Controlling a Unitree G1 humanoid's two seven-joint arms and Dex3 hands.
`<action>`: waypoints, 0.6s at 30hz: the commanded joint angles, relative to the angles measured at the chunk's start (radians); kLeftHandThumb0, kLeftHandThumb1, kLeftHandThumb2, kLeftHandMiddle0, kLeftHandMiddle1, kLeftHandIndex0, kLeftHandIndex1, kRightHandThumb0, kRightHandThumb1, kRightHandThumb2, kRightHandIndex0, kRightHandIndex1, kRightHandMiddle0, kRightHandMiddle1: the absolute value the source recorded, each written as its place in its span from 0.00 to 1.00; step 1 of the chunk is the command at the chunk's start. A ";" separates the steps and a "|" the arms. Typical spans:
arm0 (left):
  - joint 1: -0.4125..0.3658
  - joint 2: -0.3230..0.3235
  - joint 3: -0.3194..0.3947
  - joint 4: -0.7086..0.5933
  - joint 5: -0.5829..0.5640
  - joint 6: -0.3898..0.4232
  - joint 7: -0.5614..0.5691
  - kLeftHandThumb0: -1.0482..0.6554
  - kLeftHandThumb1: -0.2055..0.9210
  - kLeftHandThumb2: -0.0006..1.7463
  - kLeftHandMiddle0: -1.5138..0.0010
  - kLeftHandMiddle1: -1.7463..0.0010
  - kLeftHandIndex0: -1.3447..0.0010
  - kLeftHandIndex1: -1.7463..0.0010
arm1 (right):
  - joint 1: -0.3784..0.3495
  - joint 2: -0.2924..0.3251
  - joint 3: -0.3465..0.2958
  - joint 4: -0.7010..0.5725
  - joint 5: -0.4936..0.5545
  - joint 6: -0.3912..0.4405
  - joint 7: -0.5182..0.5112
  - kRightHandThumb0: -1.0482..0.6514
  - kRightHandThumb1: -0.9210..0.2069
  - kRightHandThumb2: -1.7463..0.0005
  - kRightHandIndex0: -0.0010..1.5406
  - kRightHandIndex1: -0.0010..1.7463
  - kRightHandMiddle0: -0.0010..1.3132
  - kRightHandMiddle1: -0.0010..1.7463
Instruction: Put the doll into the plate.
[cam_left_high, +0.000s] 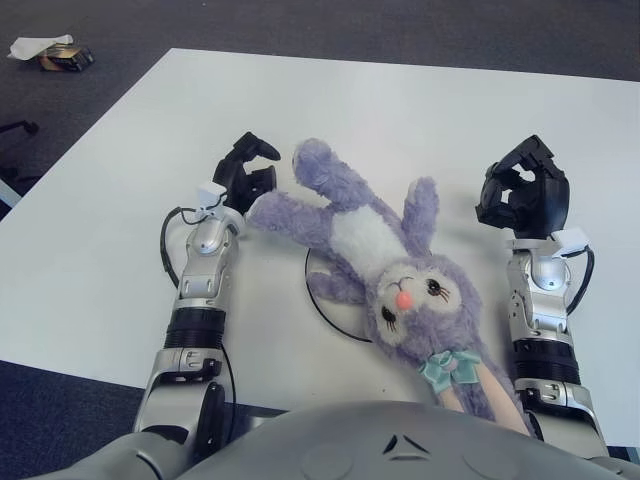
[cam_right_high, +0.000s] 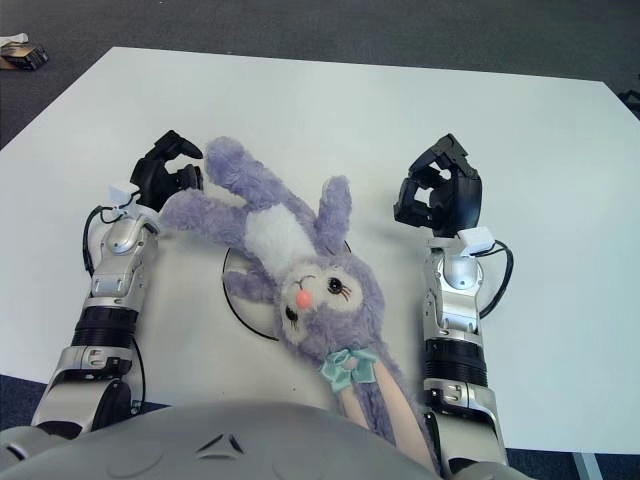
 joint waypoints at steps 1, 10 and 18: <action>-0.013 -0.005 -0.005 -0.009 0.013 0.011 0.014 0.35 0.56 0.68 0.19 0.00 0.61 0.00 | 0.101 0.034 -0.008 0.043 0.022 0.026 0.006 0.34 0.50 0.27 0.69 1.00 0.44 1.00; -0.003 -0.012 -0.008 -0.023 0.028 0.014 0.021 0.36 0.57 0.67 0.20 0.00 0.61 0.00 | 0.101 0.029 -0.024 0.042 0.034 0.051 0.025 0.34 0.50 0.27 0.68 1.00 0.44 1.00; 0.006 -0.014 -0.010 -0.036 0.034 0.019 0.024 0.36 0.58 0.67 0.20 0.00 0.62 0.00 | 0.102 0.030 -0.036 0.041 0.038 0.058 0.034 0.34 0.50 0.27 0.69 1.00 0.44 1.00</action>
